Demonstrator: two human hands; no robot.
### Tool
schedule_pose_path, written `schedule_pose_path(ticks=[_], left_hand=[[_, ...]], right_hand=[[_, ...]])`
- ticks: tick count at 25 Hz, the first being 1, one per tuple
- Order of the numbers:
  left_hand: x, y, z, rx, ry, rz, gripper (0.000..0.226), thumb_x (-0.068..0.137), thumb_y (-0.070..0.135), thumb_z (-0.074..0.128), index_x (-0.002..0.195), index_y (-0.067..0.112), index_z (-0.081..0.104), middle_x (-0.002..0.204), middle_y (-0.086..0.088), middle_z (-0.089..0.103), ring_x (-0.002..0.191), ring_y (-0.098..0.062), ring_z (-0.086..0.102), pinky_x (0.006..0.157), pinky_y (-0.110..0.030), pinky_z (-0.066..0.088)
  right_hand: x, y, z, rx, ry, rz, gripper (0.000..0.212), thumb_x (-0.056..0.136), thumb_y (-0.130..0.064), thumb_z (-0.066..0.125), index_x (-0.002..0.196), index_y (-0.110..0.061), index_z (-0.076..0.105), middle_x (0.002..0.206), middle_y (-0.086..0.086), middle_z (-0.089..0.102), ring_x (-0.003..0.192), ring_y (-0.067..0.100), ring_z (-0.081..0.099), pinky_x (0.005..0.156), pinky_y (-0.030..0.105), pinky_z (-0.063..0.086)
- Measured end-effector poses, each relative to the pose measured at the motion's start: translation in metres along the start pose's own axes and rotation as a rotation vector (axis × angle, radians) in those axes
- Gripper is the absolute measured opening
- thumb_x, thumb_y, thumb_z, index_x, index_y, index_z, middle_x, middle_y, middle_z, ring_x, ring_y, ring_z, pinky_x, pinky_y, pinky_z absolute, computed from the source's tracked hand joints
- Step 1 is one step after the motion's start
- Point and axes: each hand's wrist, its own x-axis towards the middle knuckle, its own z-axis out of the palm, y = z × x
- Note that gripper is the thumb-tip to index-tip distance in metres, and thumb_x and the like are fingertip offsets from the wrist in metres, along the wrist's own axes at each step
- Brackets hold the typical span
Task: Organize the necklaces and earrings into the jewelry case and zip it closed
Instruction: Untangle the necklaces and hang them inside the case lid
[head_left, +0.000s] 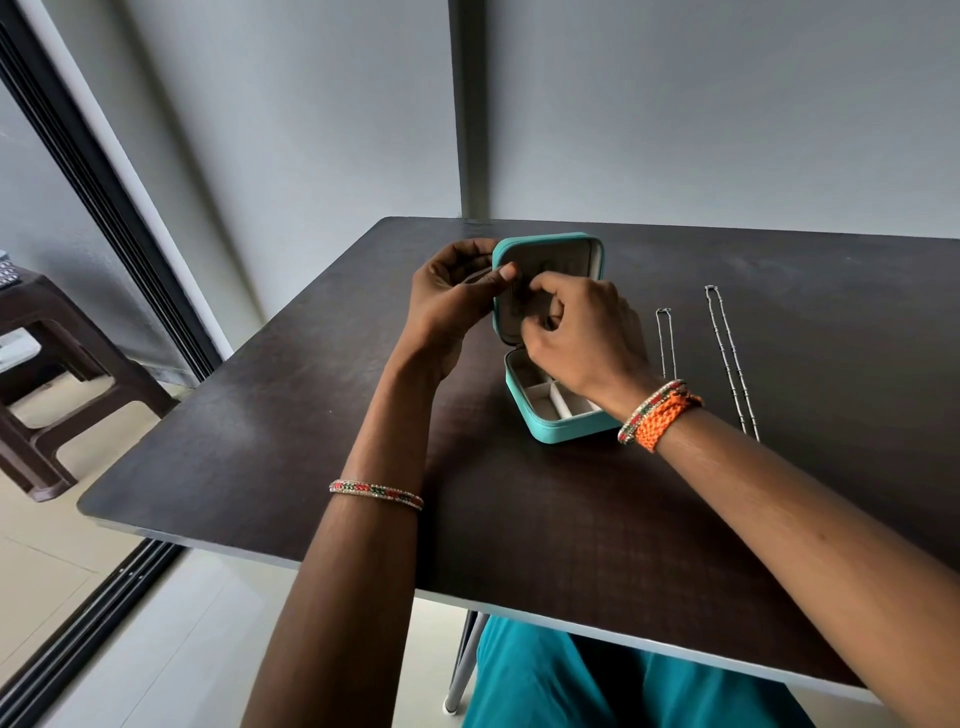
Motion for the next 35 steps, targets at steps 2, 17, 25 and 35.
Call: schedule_pose_path(ticks=[2,17,25,35], left_hand=[[0.0,-0.001,0.0,0.005,0.002,0.005,0.021,0.081,0.0,0.067,0.097,0.013,0.062,0.095,-0.004,0.068,0.09,-0.014,0.068,0.082,-0.032,0.057],[0.006,-0.013,0.0,-0.024,0.122,-0.017,0.013,0.085,0.003,0.065,0.091,0.014,0.064,0.083,0.001,0.07,0.077,-0.008,0.067,0.073,-0.026,0.057],[0.007,-0.024,-0.001,0.015,0.233,-0.119,0.001,0.09,0.013,0.063,0.089,0.012,0.062,0.085,-0.006,0.067,0.071,-0.011,0.064,0.062,-0.021,0.054],[0.014,-0.024,0.007,0.522,0.307,0.008,0.047,0.087,0.02,0.065,0.13,0.009,0.05,0.126,-0.01,0.059,0.109,-0.021,0.059,0.096,-0.037,0.049]], right_hand=[[-0.002,0.001,0.002,-0.017,-0.026,-0.016,0.017,0.084,-0.024,0.059,0.098,-0.021,0.067,0.053,-0.018,0.038,0.05,0.002,0.039,0.047,0.014,0.023],[-0.005,-0.001,0.009,-0.235,-0.097,-0.051,0.024,0.087,-0.027,0.049,0.098,-0.021,0.069,0.088,0.006,0.07,0.081,0.03,0.063,0.063,0.031,0.046],[-0.004,-0.006,0.003,-0.222,-0.204,-0.021,0.031,0.087,-0.028,0.049,0.11,-0.022,0.068,0.105,0.009,0.07,0.095,0.034,0.064,0.076,0.037,0.05],[0.03,0.108,-0.059,-0.106,-0.039,0.303,0.022,0.085,-0.021,0.055,0.093,-0.022,0.075,0.103,0.003,0.073,0.101,0.028,0.065,0.087,0.039,0.053]])
